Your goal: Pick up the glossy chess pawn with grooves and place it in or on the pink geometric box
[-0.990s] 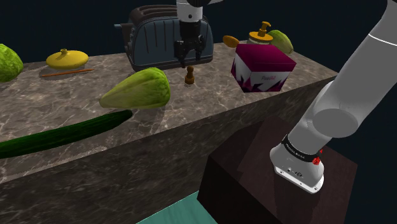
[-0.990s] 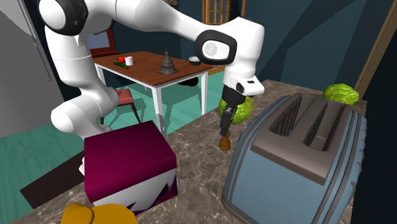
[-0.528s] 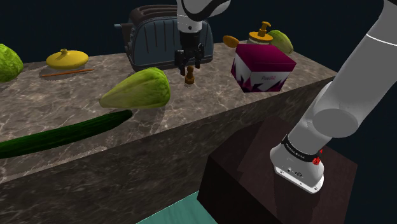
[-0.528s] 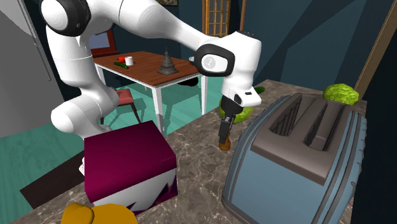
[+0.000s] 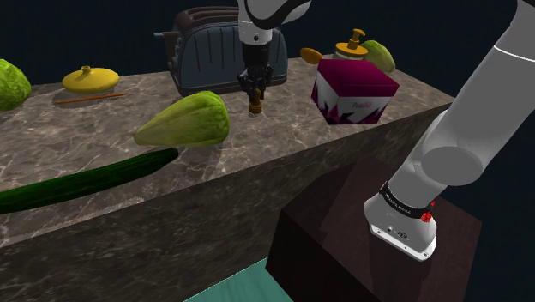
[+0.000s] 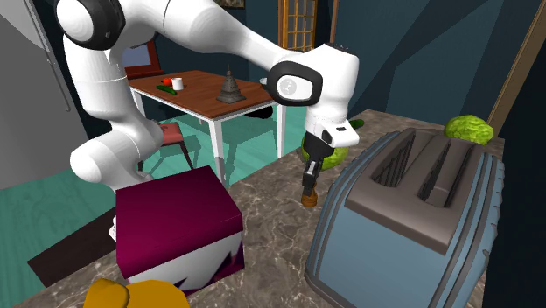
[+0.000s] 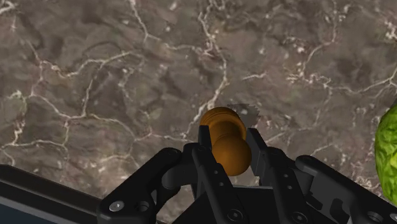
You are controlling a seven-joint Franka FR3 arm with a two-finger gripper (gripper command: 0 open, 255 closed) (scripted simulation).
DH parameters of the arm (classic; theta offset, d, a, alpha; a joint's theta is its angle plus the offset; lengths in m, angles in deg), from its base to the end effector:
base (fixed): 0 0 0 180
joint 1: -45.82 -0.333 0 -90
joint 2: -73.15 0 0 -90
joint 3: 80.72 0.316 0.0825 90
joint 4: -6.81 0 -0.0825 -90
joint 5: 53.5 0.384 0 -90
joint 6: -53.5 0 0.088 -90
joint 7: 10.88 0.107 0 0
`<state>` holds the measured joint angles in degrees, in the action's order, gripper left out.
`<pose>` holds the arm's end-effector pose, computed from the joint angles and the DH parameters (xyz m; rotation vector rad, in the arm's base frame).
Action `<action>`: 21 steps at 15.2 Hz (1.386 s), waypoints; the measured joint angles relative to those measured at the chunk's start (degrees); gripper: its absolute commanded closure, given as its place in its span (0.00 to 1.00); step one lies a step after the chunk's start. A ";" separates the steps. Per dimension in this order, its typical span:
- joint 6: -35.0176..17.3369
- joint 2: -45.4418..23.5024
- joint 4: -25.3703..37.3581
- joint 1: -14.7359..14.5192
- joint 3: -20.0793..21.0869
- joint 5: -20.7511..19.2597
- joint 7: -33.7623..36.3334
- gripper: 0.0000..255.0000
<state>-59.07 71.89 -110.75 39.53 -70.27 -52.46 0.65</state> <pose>0.5183 0.1567 0.4185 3.1273 0.1302 -0.1730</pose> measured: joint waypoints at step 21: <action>8.81 2.53 6.32 0.07 -0.07 0.40 -0.14 1.00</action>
<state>-50.26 74.42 -104.43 39.61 -70.34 -52.06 0.51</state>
